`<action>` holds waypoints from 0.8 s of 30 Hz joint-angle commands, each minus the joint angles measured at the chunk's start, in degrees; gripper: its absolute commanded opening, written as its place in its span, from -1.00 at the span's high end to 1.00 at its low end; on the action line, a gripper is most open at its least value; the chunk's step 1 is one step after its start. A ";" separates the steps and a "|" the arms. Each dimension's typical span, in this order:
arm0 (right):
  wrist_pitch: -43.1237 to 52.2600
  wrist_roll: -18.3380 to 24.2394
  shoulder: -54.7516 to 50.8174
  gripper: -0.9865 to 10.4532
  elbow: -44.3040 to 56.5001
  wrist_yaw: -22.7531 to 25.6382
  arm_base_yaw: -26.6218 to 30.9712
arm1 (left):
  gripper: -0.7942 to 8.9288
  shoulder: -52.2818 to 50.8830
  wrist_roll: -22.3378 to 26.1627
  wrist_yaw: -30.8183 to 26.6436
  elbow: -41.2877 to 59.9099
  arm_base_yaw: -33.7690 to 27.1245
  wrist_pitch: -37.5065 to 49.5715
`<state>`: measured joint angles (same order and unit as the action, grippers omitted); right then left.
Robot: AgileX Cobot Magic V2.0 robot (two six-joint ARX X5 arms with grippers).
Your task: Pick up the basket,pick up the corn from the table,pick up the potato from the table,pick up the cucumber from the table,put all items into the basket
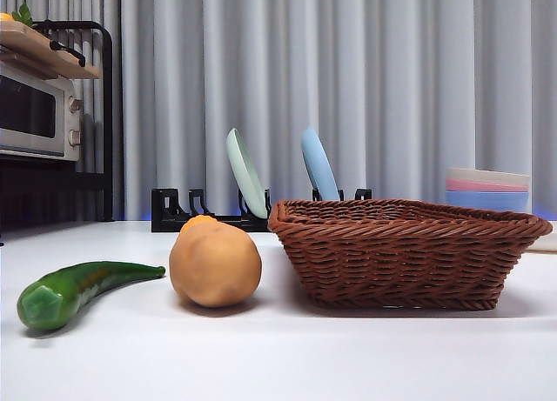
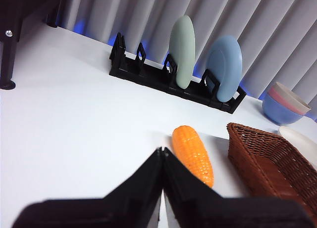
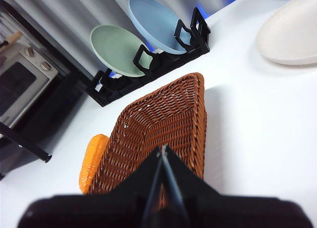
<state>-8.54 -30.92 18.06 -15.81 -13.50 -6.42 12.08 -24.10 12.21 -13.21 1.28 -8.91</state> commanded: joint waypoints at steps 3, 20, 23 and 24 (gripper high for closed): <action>0.31 6.08 10.14 0.85 -6.40 -0.09 -0.02 | 0.85 9.05 2.60 3.58 -6.10 -0.13 0.24; -14.03 23.15 40.57 0.83 -27.71 -9.22 -0.02 | 0.83 39.82 10.67 20.15 -22.53 0.07 -4.57; -15.17 24.83 42.77 0.79 -29.73 -9.11 -0.02 | 0.58 41.64 10.64 21.03 -22.58 0.44 -4.50; -15.17 25.05 43.17 0.72 -30.10 -9.11 -0.02 | 0.42 41.99 10.64 20.90 -22.58 0.63 -4.50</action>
<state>-23.84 -7.79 61.10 -45.65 -22.50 -6.42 53.98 -14.55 32.64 -35.79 1.65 -13.67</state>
